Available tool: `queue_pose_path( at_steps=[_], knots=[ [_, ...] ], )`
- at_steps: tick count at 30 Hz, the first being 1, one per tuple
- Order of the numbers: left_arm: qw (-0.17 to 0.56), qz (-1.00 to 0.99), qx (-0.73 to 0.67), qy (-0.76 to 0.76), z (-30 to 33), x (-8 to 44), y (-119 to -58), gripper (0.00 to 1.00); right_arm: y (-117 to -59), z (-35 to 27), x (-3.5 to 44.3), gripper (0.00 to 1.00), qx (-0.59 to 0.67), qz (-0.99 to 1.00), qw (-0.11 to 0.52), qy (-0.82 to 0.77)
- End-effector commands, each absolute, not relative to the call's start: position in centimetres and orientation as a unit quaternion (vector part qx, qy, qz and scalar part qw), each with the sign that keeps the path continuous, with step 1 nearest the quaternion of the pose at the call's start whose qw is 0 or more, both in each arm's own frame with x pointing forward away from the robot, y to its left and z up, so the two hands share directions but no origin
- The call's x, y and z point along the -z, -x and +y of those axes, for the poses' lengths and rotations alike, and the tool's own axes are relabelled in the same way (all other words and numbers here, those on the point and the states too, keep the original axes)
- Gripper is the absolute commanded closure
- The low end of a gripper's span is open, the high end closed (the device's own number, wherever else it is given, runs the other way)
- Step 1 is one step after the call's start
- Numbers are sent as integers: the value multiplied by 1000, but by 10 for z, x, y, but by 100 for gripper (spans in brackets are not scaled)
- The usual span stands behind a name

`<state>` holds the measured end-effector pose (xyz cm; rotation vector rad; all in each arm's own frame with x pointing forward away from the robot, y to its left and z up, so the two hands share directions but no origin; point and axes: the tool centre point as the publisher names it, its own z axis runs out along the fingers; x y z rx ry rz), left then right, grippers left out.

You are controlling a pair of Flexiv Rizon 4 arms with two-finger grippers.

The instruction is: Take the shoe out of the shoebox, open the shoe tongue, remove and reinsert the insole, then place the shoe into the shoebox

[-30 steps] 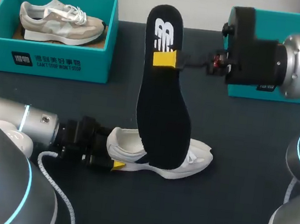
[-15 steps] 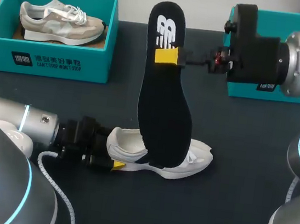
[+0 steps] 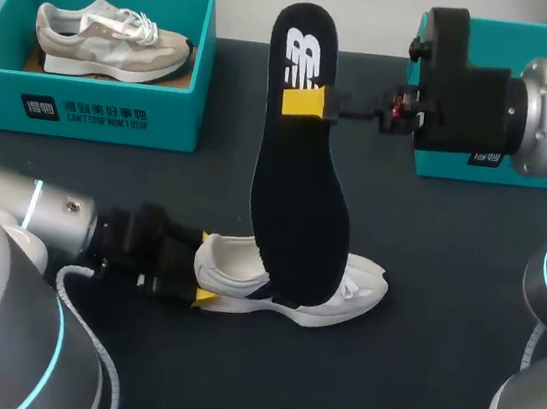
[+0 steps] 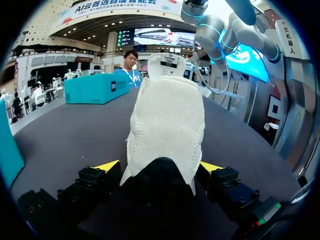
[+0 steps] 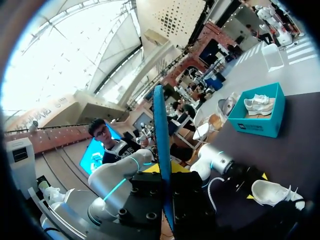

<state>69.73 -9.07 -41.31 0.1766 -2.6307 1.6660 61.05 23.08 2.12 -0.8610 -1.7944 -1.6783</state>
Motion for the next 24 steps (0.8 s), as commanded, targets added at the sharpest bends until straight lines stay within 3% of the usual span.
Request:
queue_pose_path(
  at_steps=[1,24],
  knots=[
    [30,-860,-506,-55,-80,398,-700,0,-611,236,-21,100,621,-664,265,321],
    [62,-875,-471,-95,-73,373,-706,0,-611,236,-21,100,621,-664,265,321]
  ],
)
